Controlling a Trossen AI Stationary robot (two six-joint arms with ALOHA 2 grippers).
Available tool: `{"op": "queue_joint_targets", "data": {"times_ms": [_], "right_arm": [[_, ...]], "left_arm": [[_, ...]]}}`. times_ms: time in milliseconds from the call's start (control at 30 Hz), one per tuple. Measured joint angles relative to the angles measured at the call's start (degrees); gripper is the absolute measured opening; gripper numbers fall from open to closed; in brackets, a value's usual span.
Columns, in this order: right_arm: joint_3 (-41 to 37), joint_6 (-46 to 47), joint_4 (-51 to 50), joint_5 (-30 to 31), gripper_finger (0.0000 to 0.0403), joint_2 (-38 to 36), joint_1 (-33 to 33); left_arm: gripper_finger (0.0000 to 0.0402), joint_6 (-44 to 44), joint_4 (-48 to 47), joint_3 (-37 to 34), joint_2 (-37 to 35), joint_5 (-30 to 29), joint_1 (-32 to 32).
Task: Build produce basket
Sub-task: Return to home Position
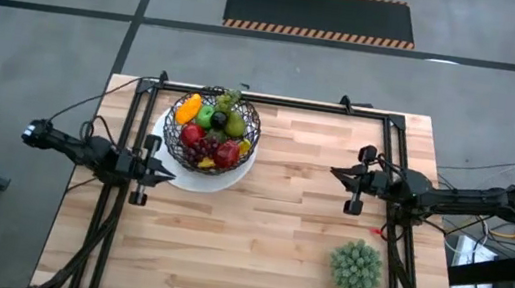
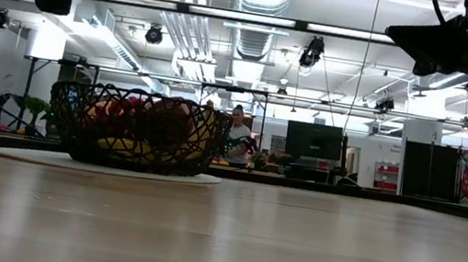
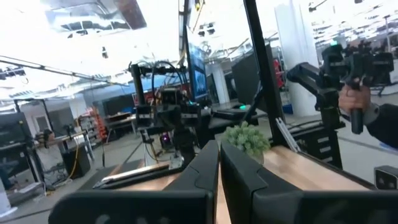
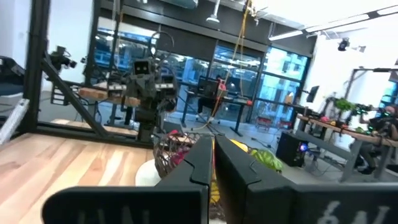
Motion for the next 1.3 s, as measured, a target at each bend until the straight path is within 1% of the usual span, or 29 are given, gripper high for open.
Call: {"op": "queue_joint_targets", "data": {"times_ms": [200,767,933,1100,1300], "right_arm": [[-2.1,-0.1,-0.1,2.2,0.0009,-2.0,-0.3],[-2.5,-4.4,-1.3,2.7,0.0009,-7.3,-0.5],[-2.5,-5.0,-5.5,3.2,0.0009,-11.8,-0.5],[-2.5,-4.8,-12.4,3.2,0.0009,-18.0,-0.5],[-3.2,-4.4,-17.8,2.1,0.0009,-24.1,-0.5]], "left_arm": [[0.0000,0.0,-0.4,-0.1,2.5,-0.1,0.0],[0.0000,0.0,-1.1,-0.2,1.8,-0.3,0.0],[0.0000,0.0,-1.2,-0.2,1.9,-0.5,0.0],[0.0000,0.0,-1.1,-0.2,1.8,-0.7,0.0],[0.0000,0.5,-0.9,-0.3,1.8,-2.6,0.0]]}}
